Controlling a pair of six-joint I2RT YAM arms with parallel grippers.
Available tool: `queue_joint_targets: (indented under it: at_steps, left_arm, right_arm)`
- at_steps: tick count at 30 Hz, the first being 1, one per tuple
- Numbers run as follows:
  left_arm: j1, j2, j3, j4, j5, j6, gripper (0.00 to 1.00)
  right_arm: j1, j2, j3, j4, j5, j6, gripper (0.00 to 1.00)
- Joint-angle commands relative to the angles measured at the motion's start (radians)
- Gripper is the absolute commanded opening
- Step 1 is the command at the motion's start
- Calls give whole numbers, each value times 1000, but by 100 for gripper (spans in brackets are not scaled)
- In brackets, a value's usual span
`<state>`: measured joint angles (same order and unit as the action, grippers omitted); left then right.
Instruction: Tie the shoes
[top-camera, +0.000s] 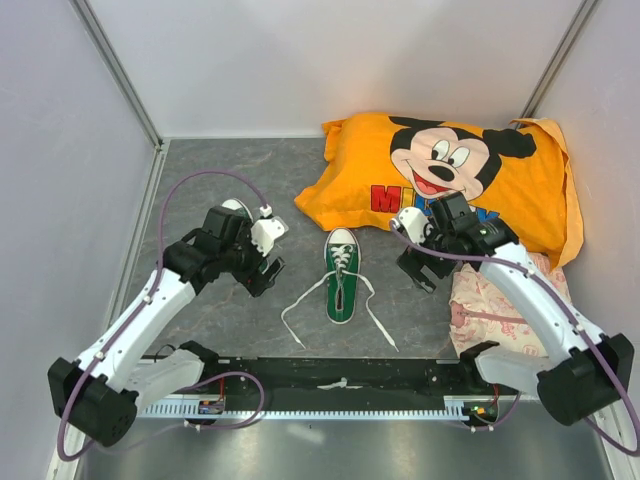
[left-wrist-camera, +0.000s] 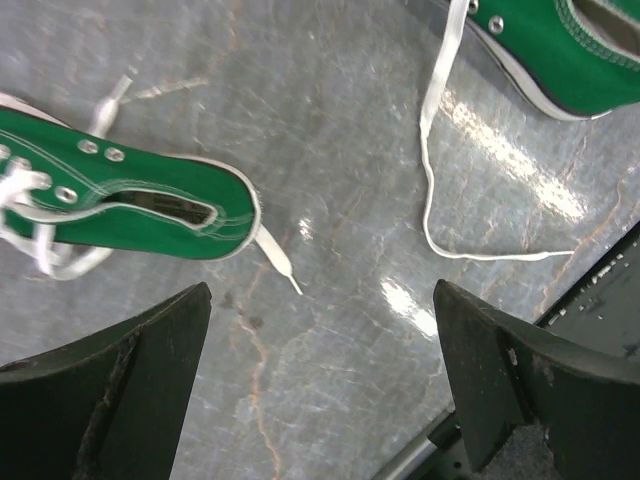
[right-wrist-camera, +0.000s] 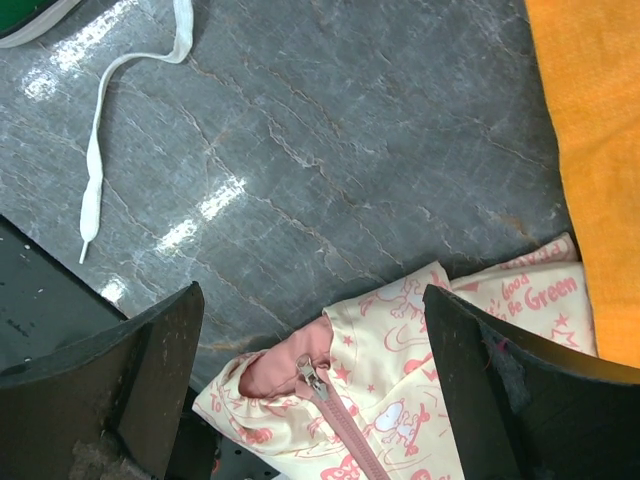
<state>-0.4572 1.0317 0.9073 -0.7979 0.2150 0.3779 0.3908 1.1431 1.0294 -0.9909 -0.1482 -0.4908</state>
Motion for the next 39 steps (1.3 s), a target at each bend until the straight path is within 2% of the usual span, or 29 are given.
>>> queue_joint_targets:
  at_steps: [1, 4, 7, 8, 11, 13, 17, 21, 26, 31, 39]
  left_arm:
    - [3, -76, 18, 42, 43, 127, 99]
    - [3, -90, -4, 5, 119, 257, 99]
    - [0, -107, -39, -68, 252, 430, 99]
    - [-4, -114, -53, -89, 323, 557, 99]
    - [-69, -143, -151, -51, 313, 660, 96]
    - [-104, -119, -212, -23, 296, 696, 93]
    - [-170, -27, -255, 40, 281, 789, 79]
    - [-196, 76, -258, 86, 299, 843, 72]
    - [-227, 117, -286, 98, 320, 964, 65]
    - [-265, 122, -337, 117, 320, 1043, 60]
    - [-339, 116, -404, 183, 322, 1090, 56]
  right_arm:
    - [2, 81, 83, -32, -37, -9, 98]
    - [2, 124, 116, -46, -63, 6, 98]
    - [2, 161, 138, -60, -108, 27, 98]
    - [2, 168, 138, -60, -117, 34, 98]
    - [2, 204, 144, -64, -146, 63, 98]
    - [0, 225, 144, -64, -166, 83, 98]
    - [0, 267, 146, -68, -192, 110, 98]
    - [0, 309, 139, -65, -208, 126, 98]
    - [2, 349, 130, -52, -250, 152, 98]
    - [2, 360, 117, -9, -307, 201, 98]
    - [84, 348, 3, 149, -291, 313, 85]
